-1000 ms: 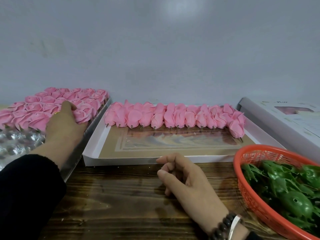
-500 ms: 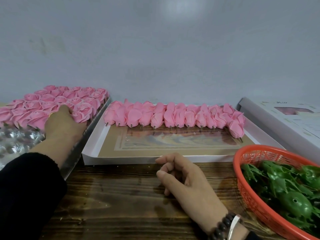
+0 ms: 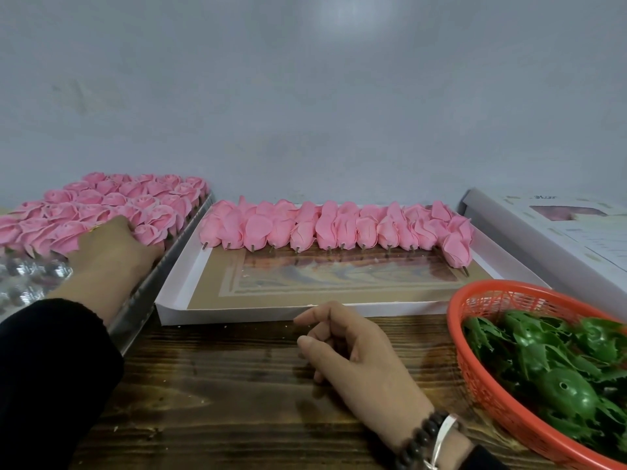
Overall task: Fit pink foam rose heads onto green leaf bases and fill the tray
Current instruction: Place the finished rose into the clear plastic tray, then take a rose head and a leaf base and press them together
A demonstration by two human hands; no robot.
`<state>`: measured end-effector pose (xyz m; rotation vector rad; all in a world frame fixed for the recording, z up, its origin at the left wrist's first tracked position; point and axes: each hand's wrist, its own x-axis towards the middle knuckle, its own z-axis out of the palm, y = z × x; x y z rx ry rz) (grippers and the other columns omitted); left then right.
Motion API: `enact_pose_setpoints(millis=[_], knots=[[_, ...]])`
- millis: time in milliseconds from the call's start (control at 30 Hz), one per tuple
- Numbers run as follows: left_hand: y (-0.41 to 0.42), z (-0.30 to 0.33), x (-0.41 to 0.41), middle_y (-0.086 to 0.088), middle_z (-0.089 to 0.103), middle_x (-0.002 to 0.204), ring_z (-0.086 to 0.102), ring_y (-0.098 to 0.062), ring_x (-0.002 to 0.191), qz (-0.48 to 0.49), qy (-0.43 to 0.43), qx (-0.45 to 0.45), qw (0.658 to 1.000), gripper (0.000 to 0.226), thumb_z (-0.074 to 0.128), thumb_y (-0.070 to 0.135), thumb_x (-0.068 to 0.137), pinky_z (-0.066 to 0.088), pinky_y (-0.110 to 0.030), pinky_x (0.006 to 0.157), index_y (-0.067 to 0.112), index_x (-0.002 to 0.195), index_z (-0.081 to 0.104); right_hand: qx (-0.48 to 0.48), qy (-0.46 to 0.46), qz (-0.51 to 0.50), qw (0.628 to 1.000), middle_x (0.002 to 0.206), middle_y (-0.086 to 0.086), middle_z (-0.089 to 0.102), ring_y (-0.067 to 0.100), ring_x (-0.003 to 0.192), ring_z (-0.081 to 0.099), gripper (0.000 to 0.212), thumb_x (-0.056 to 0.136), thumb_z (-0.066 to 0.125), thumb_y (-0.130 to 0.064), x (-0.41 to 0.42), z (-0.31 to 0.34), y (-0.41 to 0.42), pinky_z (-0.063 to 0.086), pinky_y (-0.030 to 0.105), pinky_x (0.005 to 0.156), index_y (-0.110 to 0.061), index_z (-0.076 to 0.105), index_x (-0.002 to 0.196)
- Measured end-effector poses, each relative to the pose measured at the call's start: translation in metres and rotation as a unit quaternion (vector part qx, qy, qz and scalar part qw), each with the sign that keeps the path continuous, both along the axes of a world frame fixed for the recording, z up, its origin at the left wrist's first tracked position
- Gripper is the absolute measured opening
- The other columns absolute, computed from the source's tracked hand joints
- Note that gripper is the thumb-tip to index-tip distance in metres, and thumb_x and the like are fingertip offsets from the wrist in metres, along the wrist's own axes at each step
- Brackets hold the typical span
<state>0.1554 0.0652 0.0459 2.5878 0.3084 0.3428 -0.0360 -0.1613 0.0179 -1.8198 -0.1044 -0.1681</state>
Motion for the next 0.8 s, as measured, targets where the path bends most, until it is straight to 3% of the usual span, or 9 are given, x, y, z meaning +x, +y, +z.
enact_pose_setpoints(millis=[133,267,333,400,533,567,667,700,800], knots=[[-0.007,0.0,-0.012,-0.018,0.058,0.085,0.055,-0.038,0.088,0.011,-0.023,0.012,1.0,0.04,0.064,0.041,0.079,0.05,-0.046,0.08,0.006,0.093,0.049,0.007,0.01,-0.005,1.0,0.073,-0.002,0.055,0.009,0.064,0.049,0.012,0.085,0.061,-0.013,0.002,-0.003,-0.001,0.044,0.02,0.062,-0.021,0.062,0.093],[-0.018,-0.001,-0.026,-0.025,0.053,0.116,0.045,-0.043,0.114,0.008,-0.03,-0.003,1.0,0.063,0.064,0.048,0.077,0.042,-0.051,0.093,0.006,0.121,0.047,0.004,0.025,-0.004,1.0,0.075,-0.003,0.057,0.007,0.064,0.052,0.012,0.086,0.061,-0.017,0.001,-0.004,-0.001,0.044,0.015,0.057,-0.026,0.061,0.093],[-0.029,0.005,-0.039,-0.027,0.045,0.128,0.036,-0.042,0.123,0.01,-0.069,0.011,0.998,0.065,0.065,0.04,0.079,0.032,-0.05,0.102,0.007,0.129,0.042,0.003,0.033,-0.001,0.999,0.077,-0.004,0.058,0.007,0.064,0.053,0.012,0.087,0.06,-0.018,0.001,-0.004,-0.001,0.044,0.014,0.056,-0.028,0.061,0.094],[-0.046,0.008,-0.06,-0.027,0.045,0.127,0.034,-0.039,0.124,-0.016,-0.127,-0.017,0.992,0.056,0.065,0.032,0.081,0.026,-0.046,0.102,0.008,0.127,0.046,-0.002,0.032,-0.003,0.999,0.077,-0.003,0.058,0.007,0.065,0.053,0.012,0.087,0.06,-0.019,0.001,-0.003,-0.001,0.045,0.014,0.056,-0.028,0.06,0.095],[-0.084,-0.012,-0.13,-0.007,0.057,0.098,0.049,-0.015,0.092,-0.158,-0.236,-0.193,0.939,0.014,0.06,0.022,0.083,0.038,-0.028,0.08,0.016,0.096,0.057,-0.005,0.017,-0.012,1.0,0.075,-0.002,0.056,0.012,0.066,0.052,0.011,0.087,0.06,-0.017,0.001,-0.002,0.0,0.046,0.019,0.059,-0.025,0.061,0.094],[-0.092,-0.018,-0.148,-0.003,0.06,0.087,0.053,-0.009,0.082,-0.181,-0.225,-0.258,0.922,0.003,0.061,0.018,0.084,0.042,-0.021,0.074,0.017,0.086,0.058,-0.006,0.013,-0.015,1.0,0.075,-0.001,0.056,0.013,0.066,0.052,0.011,0.087,0.06,-0.016,0.002,-0.002,0.0,0.046,0.02,0.06,-0.025,0.061,0.093],[-0.11,-0.036,-0.182,0.0,0.063,0.06,0.056,-0.004,0.056,-0.176,-0.102,-0.498,0.843,0.02,0.059,0.005,0.086,0.047,-0.018,0.055,0.016,0.069,0.063,-0.011,-0.002,-0.023,1.0,0.075,0.005,0.057,0.014,0.064,0.052,0.011,0.086,0.061,-0.01,0.003,-0.003,0.001,0.047,0.024,0.06,-0.018,0.062,0.094],[-0.114,-0.039,-0.187,0.0,0.061,0.055,0.053,-0.004,0.049,-0.184,-0.074,-0.516,0.833,0.022,0.057,0.005,0.087,0.044,-0.016,0.048,0.014,0.068,0.063,-0.015,-0.006,-0.027,1.0,0.074,0.006,0.056,0.015,0.064,0.053,0.013,0.085,0.06,-0.007,0.004,-0.004,0.002,0.047,0.025,0.061,-0.017,0.063,0.093],[-0.119,-0.039,-0.188,-0.002,0.052,0.046,0.043,-0.005,0.039,-0.257,-0.072,-0.44,0.858,0.022,0.052,0.009,0.091,0.034,-0.014,0.04,0.009,0.07,0.059,-0.024,-0.017,-0.05,0.998,0.07,0.004,0.055,0.017,0.064,0.055,0.021,0.084,0.053,0.004,0.003,-0.006,0.003,0.05,0.025,0.059,-0.013,0.063,0.088]])
